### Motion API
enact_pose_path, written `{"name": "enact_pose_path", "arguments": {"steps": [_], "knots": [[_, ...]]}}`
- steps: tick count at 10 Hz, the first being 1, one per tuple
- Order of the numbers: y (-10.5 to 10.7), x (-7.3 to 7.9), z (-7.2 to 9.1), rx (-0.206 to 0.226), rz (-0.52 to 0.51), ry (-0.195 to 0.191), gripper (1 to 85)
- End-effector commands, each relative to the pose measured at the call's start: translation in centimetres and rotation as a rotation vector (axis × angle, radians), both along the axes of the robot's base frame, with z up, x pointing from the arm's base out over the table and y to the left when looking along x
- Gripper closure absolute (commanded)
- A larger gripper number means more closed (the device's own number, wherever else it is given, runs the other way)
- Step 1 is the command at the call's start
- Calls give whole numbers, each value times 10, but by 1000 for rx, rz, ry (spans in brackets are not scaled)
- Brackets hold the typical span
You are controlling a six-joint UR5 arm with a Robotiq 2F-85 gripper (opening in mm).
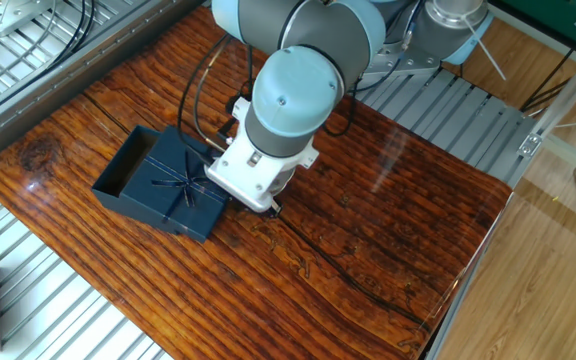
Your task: Slide the outer casing onto the gift box
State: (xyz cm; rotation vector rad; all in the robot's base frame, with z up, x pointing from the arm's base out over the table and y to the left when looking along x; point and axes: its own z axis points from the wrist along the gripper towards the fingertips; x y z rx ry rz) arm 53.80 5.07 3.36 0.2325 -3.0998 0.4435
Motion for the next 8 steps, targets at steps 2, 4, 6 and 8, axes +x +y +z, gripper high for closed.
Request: {"name": "enact_pose_path", "arguments": {"steps": [2, 4, 6, 8], "knots": [[-4, 0, 0, 3, 102, 22, 847], [-8, 4, -8, 3, 124, 2, 847], [-15, 18, -25, 2, 175, -76, 847], [-26, 20, -22, -40, 192, -81, 847]]}}
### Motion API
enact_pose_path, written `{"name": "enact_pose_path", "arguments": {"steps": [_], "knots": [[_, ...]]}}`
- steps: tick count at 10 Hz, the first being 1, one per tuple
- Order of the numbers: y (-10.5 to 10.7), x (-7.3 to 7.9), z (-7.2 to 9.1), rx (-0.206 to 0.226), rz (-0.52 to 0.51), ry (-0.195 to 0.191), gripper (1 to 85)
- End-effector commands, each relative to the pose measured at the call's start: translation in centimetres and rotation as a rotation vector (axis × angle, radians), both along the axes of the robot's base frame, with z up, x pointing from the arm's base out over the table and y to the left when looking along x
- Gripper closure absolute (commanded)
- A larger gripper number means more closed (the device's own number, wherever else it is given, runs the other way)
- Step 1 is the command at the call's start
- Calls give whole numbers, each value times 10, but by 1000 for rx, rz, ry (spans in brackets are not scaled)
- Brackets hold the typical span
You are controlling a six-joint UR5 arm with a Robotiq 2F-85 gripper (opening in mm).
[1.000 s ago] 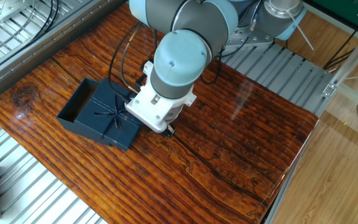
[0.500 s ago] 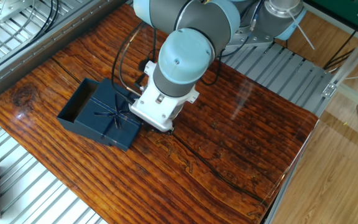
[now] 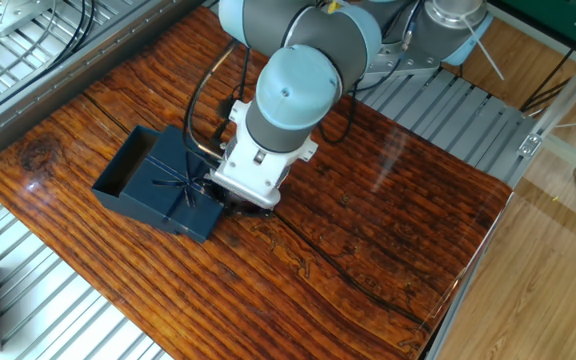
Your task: Slide the outer casing onto the gift box
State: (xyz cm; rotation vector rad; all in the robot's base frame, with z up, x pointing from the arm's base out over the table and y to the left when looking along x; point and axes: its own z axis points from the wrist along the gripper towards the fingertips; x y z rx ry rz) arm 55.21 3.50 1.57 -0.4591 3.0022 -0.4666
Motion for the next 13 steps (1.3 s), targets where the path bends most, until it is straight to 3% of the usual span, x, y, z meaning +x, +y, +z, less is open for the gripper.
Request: {"name": "enact_pose_path", "arguments": {"steps": [1, 6, 10, 13], "knots": [[-19, 7, -1, -53, 49, -30, 847], [-17, -2, 10, -56, 42, 8, 847], [-37, 3, 31, -165, 56, 11, 847], [-44, 3, 45, -205, 56, 28, 847]]}}
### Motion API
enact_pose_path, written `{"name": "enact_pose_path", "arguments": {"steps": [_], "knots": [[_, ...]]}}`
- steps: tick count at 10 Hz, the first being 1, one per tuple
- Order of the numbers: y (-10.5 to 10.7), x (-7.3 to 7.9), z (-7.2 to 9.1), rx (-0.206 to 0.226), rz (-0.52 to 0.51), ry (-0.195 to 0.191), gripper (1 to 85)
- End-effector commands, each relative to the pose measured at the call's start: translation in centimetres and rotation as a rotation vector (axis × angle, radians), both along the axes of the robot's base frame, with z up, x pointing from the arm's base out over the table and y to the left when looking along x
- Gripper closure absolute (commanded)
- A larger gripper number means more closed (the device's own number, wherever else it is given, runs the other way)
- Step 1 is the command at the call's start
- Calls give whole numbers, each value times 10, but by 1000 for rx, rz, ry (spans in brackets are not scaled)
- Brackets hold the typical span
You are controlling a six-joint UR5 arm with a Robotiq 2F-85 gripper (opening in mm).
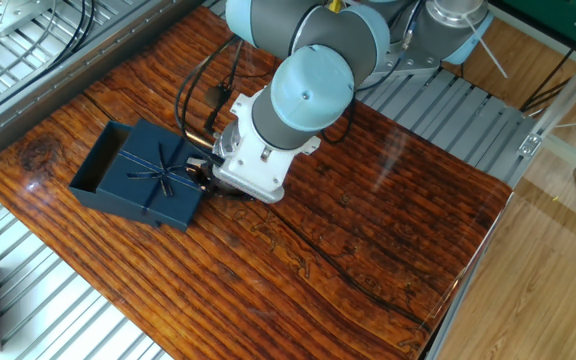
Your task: Slide the outer casing onto the gift box
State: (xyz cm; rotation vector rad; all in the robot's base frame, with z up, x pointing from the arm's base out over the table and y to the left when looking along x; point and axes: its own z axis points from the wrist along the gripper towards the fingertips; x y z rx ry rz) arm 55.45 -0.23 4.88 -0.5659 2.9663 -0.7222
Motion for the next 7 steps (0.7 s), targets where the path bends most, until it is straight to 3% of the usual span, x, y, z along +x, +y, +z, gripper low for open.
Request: {"name": "enact_pose_path", "arguments": {"steps": [1, 5, 7], "knots": [[-4, 0, 10, -20, -11, 9, 847], [22, 1, -12, 113, -54, -11, 847], [24, 2, -15, 128, -53, -18, 847]]}}
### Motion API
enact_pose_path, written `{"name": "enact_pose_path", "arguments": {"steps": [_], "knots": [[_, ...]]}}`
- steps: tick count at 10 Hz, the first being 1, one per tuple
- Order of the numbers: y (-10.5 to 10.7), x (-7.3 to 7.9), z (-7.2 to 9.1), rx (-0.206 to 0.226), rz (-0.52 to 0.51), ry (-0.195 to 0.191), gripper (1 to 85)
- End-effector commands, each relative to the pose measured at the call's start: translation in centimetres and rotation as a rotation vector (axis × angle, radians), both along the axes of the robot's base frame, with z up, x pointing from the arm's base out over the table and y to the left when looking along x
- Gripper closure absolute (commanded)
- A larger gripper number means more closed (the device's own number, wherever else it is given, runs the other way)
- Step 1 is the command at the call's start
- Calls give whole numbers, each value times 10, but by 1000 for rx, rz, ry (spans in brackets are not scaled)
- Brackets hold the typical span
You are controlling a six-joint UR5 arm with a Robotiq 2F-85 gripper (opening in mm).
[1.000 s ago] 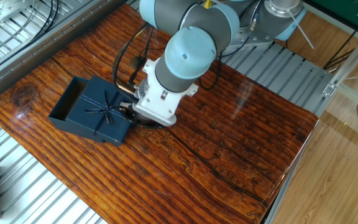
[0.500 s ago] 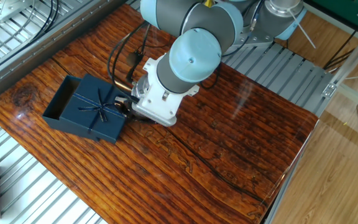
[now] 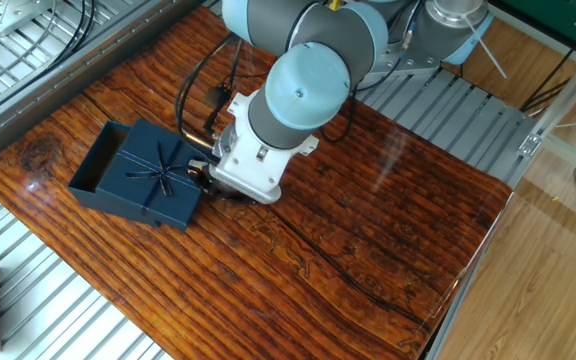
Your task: Slide the outer casing onto the gift box
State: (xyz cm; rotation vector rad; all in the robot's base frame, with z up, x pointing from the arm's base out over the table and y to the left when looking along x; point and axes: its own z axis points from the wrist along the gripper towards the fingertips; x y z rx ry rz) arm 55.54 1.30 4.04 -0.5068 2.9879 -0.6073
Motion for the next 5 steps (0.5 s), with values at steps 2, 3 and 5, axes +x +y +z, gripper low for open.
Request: {"name": "enact_pose_path", "arguments": {"steps": [2, 3, 5], "knots": [[6, 7, -7, 38, -9, -33, 847], [1, 14, -4, 17, 6, -54, 847], [1, 23, -4, 8, 12, -79, 847]]}}
